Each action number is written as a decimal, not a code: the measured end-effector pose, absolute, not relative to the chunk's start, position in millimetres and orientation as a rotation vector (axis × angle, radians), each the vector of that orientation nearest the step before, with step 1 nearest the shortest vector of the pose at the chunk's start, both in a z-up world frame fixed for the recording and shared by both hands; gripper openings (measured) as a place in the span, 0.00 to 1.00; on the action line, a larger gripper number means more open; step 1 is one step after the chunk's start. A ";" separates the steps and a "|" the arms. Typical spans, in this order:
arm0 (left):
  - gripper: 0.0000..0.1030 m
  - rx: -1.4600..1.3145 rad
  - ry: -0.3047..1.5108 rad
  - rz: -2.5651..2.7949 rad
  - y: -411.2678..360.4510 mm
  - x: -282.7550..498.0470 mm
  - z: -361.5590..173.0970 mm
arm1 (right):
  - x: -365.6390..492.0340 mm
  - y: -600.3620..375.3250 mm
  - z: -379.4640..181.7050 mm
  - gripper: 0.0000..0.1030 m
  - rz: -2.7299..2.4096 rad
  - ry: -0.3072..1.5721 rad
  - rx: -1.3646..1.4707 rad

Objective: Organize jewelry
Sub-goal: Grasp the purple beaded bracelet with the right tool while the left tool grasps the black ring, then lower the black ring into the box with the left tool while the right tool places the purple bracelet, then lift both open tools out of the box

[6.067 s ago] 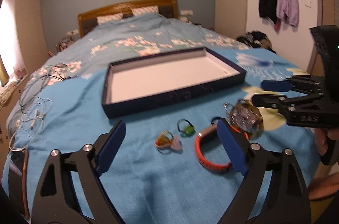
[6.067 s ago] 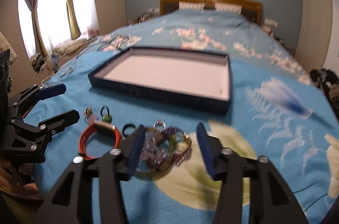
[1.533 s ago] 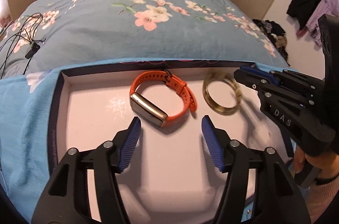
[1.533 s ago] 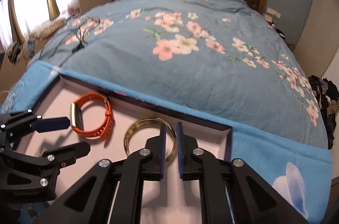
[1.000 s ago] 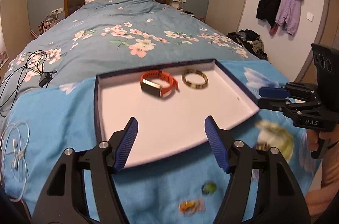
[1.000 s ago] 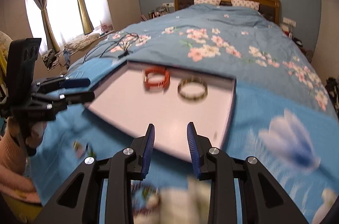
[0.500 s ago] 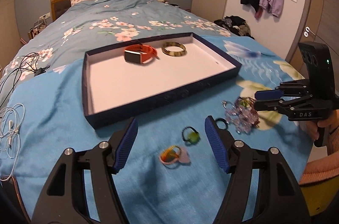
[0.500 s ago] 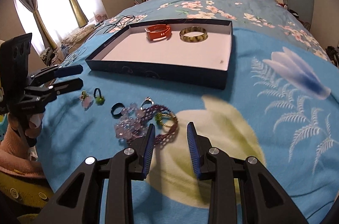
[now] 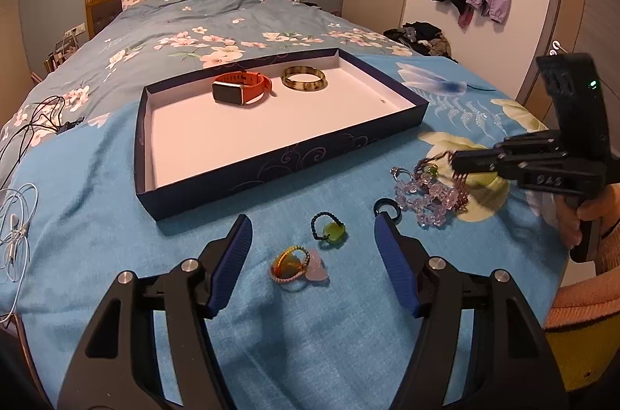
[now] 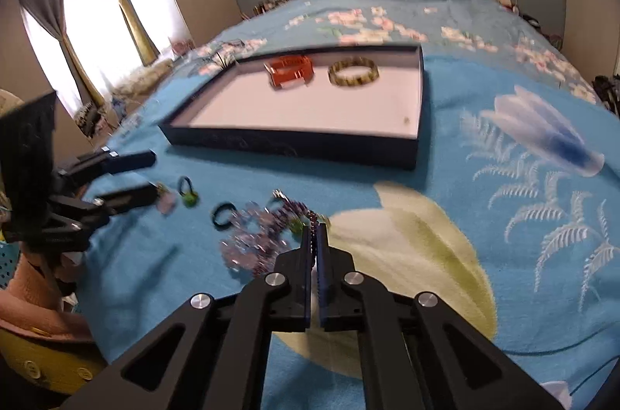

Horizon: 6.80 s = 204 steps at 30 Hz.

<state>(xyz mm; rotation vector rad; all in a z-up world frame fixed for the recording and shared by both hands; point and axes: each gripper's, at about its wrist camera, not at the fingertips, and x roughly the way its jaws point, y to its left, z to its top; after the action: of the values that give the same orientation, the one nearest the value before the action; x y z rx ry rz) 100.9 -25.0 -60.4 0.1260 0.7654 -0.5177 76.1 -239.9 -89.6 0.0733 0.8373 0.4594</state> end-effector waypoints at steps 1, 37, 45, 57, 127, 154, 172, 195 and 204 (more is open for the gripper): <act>0.63 0.124 0.765 -0.519 -24.2 100.3 -60.3 | 73.8 -239.6 -83.8 0.01 0.465 0.818 0.073; 0.24 0.268 0.878 -0.645 -98.6 117.8 -88.4 | 71.7 -247.1 -45.1 0.01 0.511 0.667 0.129; 0.22 0.251 0.865 -0.638 -95.3 117.1 -84.1 | 75.7 -247.5 -40.4 0.01 0.517 0.651 0.127; 0.22 0.172 0.763 -0.593 -69.4 124.1 -46.5 | 94.7 -238.5 -25.1 0.01 0.535 0.610 0.100; 0.22 0.146 0.887 -0.369 -58.0 273.0 -71.4 | 246.3 -205.9 -71.4 0.01 0.476 0.800 0.202; 0.37 0.127 0.872 -0.318 -53.8 282.2 -72.6 | 240.9 -214.1 -83.5 0.21 0.396 0.834 0.025; 0.47 0.095 0.775 -0.312 -21.0 227.5 -35.0 | 221.9 -188.0 -96.8 0.11 0.425 0.891 -0.176; 0.50 0.121 0.739 -0.334 0.4 156.5 -32.7 | 170.4 -219.1 -52.2 0.18 0.455 0.745 -0.028; 0.51 0.129 0.749 -0.348 1.6 134.1 -40.0 | 123.9 -227.6 -48.9 0.18 0.502 0.738 -0.013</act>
<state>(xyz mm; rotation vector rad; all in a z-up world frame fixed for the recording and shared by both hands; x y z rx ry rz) 134.1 1.6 -40.0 0.1294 0.7492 -0.3480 123.9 -227.6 -48.9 -0.0132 0.7382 0.5016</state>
